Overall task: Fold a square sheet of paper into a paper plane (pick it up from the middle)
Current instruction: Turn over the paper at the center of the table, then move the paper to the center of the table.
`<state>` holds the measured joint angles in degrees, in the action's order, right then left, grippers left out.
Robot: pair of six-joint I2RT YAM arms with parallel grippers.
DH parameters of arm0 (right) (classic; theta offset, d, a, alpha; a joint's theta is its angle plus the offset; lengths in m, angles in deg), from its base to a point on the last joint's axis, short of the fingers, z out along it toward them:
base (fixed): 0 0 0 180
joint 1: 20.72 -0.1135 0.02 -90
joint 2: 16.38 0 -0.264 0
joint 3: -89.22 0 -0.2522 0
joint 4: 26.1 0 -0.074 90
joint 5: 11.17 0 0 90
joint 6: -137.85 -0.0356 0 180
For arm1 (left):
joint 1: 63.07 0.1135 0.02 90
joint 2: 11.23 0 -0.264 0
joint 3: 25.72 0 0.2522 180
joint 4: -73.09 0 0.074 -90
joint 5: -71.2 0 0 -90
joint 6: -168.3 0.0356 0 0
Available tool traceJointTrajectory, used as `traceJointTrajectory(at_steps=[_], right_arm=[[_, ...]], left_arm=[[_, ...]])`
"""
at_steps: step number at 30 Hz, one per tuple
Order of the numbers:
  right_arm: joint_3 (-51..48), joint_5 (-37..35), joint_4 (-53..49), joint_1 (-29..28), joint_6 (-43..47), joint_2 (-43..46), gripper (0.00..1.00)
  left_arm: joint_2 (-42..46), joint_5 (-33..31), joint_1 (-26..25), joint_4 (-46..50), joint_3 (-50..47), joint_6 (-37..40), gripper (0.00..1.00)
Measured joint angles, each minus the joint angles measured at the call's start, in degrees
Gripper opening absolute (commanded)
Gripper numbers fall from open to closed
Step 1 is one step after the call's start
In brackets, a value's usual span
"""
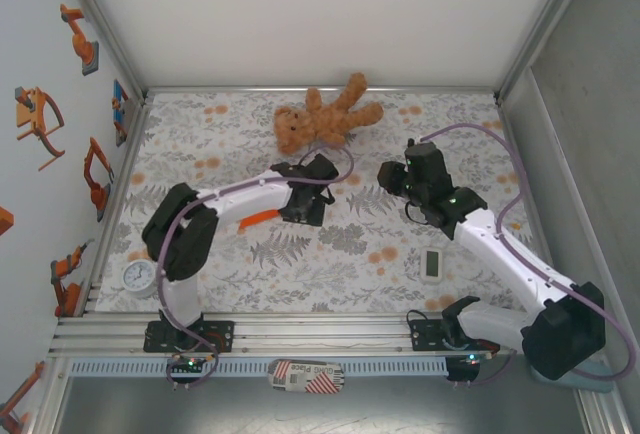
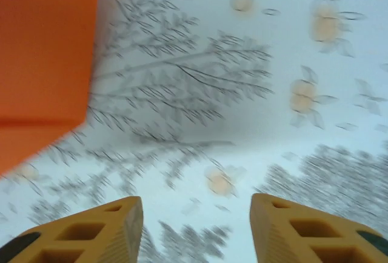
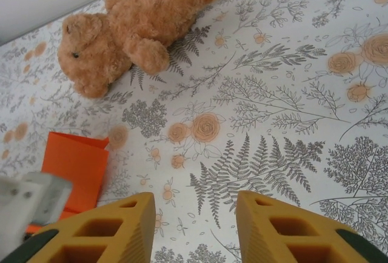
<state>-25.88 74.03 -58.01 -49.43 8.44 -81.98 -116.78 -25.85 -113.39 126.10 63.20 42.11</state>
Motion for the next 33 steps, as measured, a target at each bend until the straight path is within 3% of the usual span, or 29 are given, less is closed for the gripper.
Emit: traceJointTrajectory(at_steps=[5,12,16,19,25,33], right_arm=[[-1.25,1.18,2.56,0.02,-0.83,-0.28,0.47],[-4.79,3.67,7.82,0.04,-3.15,-0.72,0.59],[-6.56,5.01,10.32,0.04,-4.2,-0.72,0.83],[-7.06,5.4,11.58,0.04,-4.33,-0.72,0.91],[-7.65,5.46,12.72,0.04,-4.11,-0.72,0.89],[-7.63,8.2,13.31,0.04,-5.6,-4.81,0.75]], left_arm=[[10.38,2.73,1.73,-3.08,-5.97,-2.75,0.68],[15.63,4.98,12.66,-9.33,-14.21,-2.29,0.84],[14.73,6.95,17.22,-11.69,-16.48,-1.68,0.86],[13.31,7.87,19.26,-13.86,-16.48,-1.4,0.87],[10.21,9.73,21.35,-16.52,-16.39,-0.87,0.86],[5.27,11.67,22.73,-18.27,-16.02,-0.76,0.78]])
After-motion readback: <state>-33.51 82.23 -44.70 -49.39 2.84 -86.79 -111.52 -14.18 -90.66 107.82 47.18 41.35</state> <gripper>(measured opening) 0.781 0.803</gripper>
